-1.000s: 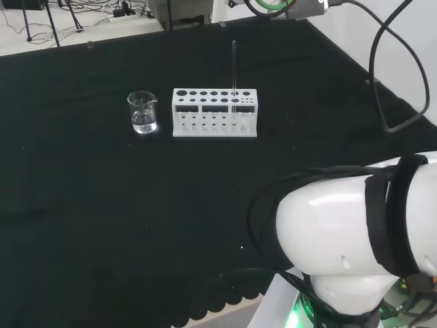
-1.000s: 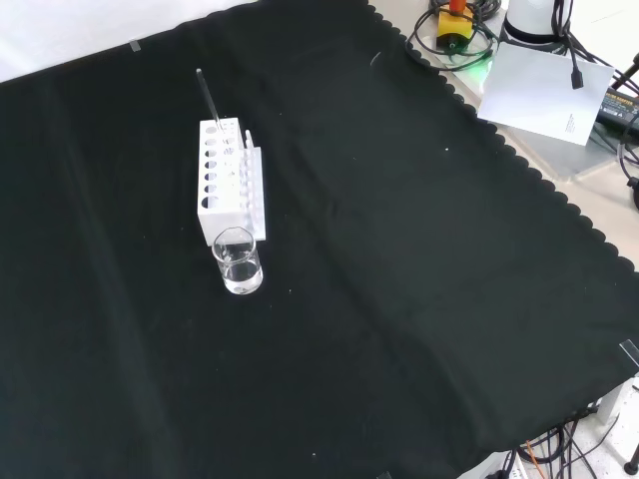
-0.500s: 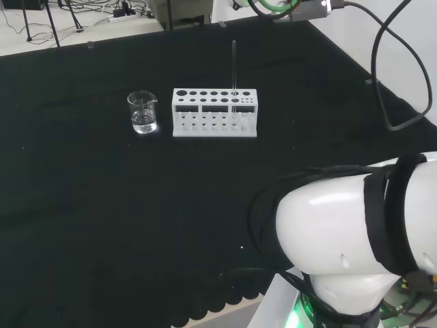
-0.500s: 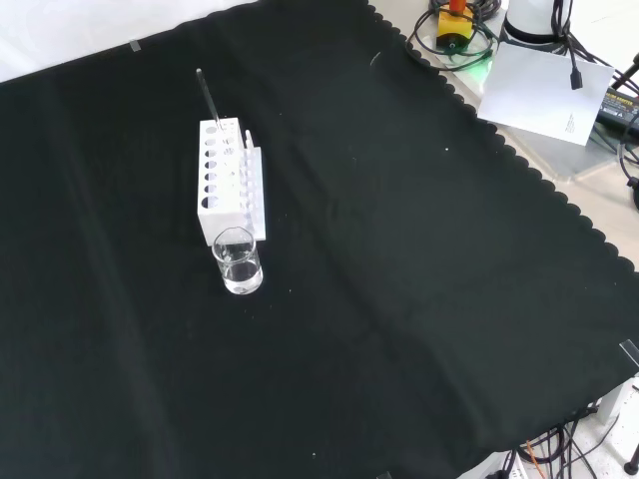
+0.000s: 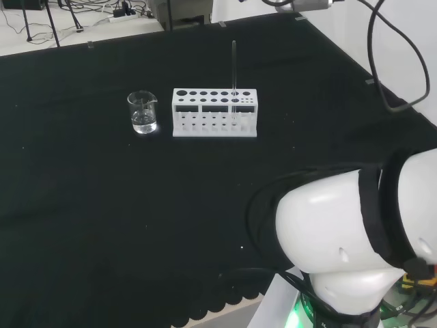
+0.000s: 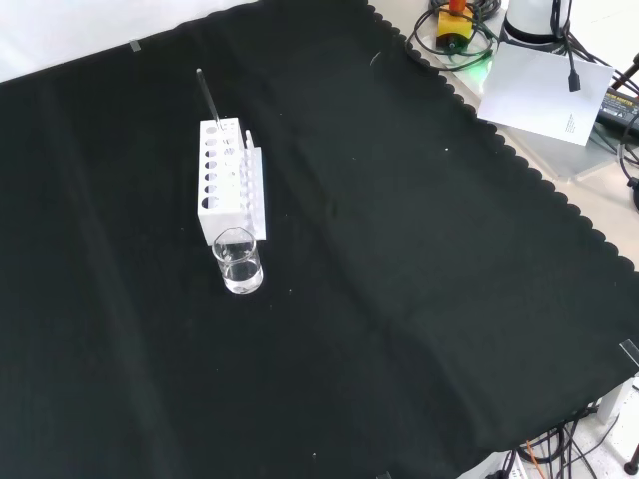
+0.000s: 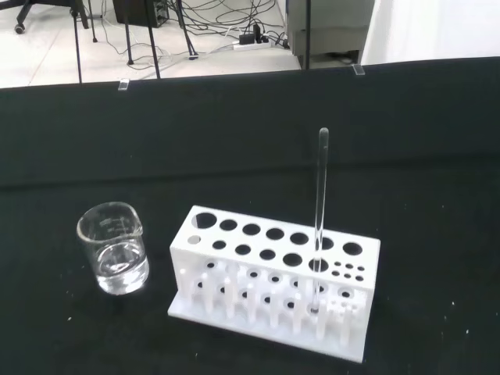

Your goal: Take the glass rod from the white test tube rack.

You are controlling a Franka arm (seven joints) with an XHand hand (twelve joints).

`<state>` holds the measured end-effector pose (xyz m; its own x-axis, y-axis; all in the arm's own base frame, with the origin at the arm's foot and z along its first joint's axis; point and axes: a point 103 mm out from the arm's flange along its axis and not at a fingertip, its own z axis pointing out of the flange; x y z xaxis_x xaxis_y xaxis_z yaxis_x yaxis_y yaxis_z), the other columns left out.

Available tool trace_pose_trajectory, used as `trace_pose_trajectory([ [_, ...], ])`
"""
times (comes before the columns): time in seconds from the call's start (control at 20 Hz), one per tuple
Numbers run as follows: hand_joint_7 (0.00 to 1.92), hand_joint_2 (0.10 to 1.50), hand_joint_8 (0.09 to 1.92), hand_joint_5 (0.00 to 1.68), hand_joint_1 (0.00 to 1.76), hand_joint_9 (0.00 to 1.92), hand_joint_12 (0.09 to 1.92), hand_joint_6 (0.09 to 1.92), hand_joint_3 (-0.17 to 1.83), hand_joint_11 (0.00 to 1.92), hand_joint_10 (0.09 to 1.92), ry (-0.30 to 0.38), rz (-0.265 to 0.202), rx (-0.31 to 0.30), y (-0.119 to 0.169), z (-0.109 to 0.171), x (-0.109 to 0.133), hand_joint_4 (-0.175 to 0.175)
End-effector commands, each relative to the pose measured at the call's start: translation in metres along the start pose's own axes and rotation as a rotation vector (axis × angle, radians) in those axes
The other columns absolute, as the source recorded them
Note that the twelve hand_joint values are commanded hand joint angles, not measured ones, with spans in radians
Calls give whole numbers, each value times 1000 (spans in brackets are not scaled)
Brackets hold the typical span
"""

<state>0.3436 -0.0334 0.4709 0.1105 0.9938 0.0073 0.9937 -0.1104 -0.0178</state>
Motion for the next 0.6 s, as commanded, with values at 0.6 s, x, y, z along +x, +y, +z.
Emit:
trace_pose_trajectory([
  [0.6,35,881,928,101,703,179,1457,87,642,51,933,-4,-16,-3,94,16,-26,-175],
])
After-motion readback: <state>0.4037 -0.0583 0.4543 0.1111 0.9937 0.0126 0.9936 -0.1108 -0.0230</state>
